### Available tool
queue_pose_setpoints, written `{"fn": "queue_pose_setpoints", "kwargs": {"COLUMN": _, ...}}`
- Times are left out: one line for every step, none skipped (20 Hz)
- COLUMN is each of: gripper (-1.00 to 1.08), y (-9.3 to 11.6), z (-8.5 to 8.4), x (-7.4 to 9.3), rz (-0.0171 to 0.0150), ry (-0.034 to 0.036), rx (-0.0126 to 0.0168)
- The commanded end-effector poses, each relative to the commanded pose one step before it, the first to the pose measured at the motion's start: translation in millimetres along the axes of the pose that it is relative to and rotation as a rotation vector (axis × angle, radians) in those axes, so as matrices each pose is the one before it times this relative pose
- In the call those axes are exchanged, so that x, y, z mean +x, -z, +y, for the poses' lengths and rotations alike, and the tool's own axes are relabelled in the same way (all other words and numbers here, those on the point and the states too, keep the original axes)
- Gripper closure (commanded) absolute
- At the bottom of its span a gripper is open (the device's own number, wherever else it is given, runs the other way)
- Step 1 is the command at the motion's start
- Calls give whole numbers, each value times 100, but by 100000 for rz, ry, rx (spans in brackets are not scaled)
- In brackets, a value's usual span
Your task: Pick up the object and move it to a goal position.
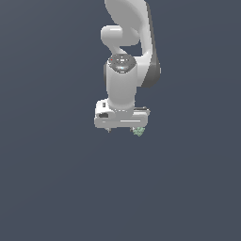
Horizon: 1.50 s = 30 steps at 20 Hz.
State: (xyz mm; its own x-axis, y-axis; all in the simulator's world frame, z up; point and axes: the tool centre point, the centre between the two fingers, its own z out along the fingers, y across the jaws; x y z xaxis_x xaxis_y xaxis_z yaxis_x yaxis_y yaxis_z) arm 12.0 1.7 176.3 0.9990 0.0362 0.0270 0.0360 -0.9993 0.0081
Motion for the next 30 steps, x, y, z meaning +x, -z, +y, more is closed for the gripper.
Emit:
{"fn": "queue_pose_setpoints", "kwargs": {"gripper": -92, "y": 0, "z": 1, "x": 0, "rz": 0, "ry": 0, "rx": 0}}
{"fn": "queue_pose_setpoints", "kwargs": {"gripper": -92, "y": -34, "z": -6, "x": -22, "rz": -106, "ry": 11, "rx": 53}}
{"fn": "queue_pose_setpoints", "kwargs": {"gripper": -92, "y": -93, "z": -13, "x": -65, "rz": -300, "ry": 26, "rx": 154}}
{"fn": "queue_pose_setpoints", "kwargs": {"gripper": -92, "y": -157, "z": -21, "x": -106, "rz": -500, "ry": 46, "rx": 259}}
{"fn": "queue_pose_setpoints", "kwargs": {"gripper": -92, "y": -216, "z": -31, "x": -147, "rz": -689, "ry": 69, "rx": 362}}
{"fn": "queue_pose_setpoints", "kwargs": {"gripper": -92, "y": -270, "z": -40, "x": -183, "rz": -855, "ry": 97, "rx": 456}}
{"fn": "queue_pose_setpoints", "kwargs": {"gripper": -92, "y": -237, "z": -37, "x": -160, "rz": -746, "ry": 100, "rx": 404}}
{"fn": "queue_pose_setpoints", "kwargs": {"gripper": -92, "y": -174, "z": -29, "x": -116, "rz": -540, "ry": 89, "rx": 295}}
{"fn": "queue_pose_setpoints", "kwargs": {"gripper": -92, "y": -108, "z": -20, "x": -74, "rz": -331, "ry": 73, "rx": 182}}
{"fn": "queue_pose_setpoints", "kwargs": {"gripper": -92, "y": -52, "z": -12, "x": -28, "rz": -141, "ry": 52, "rx": 77}}
{"fn": "queue_pose_setpoints", "kwargs": {"gripper": -92, "y": 16, "z": 5, "x": 15, "rz": 60, "ry": -3, "rx": -34}}
{"fn": "queue_pose_setpoints", "kwargs": {"gripper": -92, "y": 66, "z": 15, "x": 34, "rz": 164, "ry": -92, "rx": -88}}
{"fn": "queue_pose_setpoints", "kwargs": {"gripper": -92, "y": 16, "z": 8, "x": 11, "rz": 30, "ry": -60, "rx": -14}}
{"fn": "queue_pose_setpoints", "kwargs": {"gripper": -92, "y": -15, "z": -8, "x": -12, "rz": -11, "ry": 97, "rx": 1}}
{"fn": "queue_pose_setpoints", "kwargs": {"gripper": -92, "y": -41, "z": -40, "x": -29, "rz": -22, "ry": 300, "rx": -3}}
{"fn": "queue_pose_setpoints", "kwargs": {"gripper": -92, "y": -62, "z": -66, "x": -45, "rz": -17, "ry": 497, "rx": -16}}
{"fn": "queue_pose_setpoints", "kwargs": {"gripper": -92, "y": -81, "z": -86, "x": -59, "rz": -7, "ry": 686, "rx": -30}}
{"fn": "queue_pose_setpoints", "kwargs": {"gripper": -92, "y": -101, "z": -111, "x": -74, "rz": 0, "ry": 881, "rx": -44}}
{"fn": "queue_pose_setpoints", "kwargs": {"gripper": -92, "y": -122, "z": -137, "x": -88, "rz": 6, "ry": 1077, "rx": -56}}
{"fn": "queue_pose_setpoints", "kwargs": {"gripper": -92, "y": -141, "z": -162, "x": -102, "rz": 10, "ry": 1268, "rx": -67}}
{"fn": "queue_pose_setpoints", "kwargs": {"gripper": -92, "y": -161, "z": -187, "x": -116, "rz": 12, "ry": 1451, "rx": -75}}
{"fn": "queue_pose_setpoints", "kwargs": {"gripper": -92, "y": -181, "z": -212, "x": -130, "rz": 10, "ry": 1632, "rx": -80}}
{"fn": "queue_pose_setpoints", "kwargs": {"gripper": -92, "y": -201, "z": -241, "x": -144, "rz": 7, "ry": 1824, "rx": -84}}
{"fn": "queue_pose_setpoints", "kwargs": {"gripper": -92, "y": -220, "z": -268, "x": -156, "rz": 6, "ry": 2004, "rx": -88}}
{"fn": "queue_pose_setpoints", "kwargs": {"gripper": -92, "y": -238, "z": -297, "x": -167, "rz": 8, "ry": 2195, "rx": -94}}
{"fn": "queue_pose_setpoints", "kwargs": {"gripper": -92, "y": -256, "z": -327, "x": -177, "rz": 12, "ry": 2390, "rx": -100}}
{"fn": "queue_pose_setpoints", "kwargs": {"gripper": -92, "y": -273, "z": -359, "x": -187, "rz": 13, "ry": 2585, "rx": -103}}
{"fn": "queue_pose_setpoints", "kwargs": {"gripper": -92, "y": -291, "z": -392, "x": -196, "rz": 15, "ry": 2787, "rx": -105}}
{"fn": "queue_pose_setpoints", "kwargs": {"gripper": -92, "y": -307, "z": -427, "x": -204, "rz": 17, "ry": 2989, "rx": -106}}
{"fn": "queue_pose_setpoints", "kwargs": {"gripper": -92, "y": -323, "z": -464, "x": -209, "rz": 21, "ry": 3196, "rx": -106}}
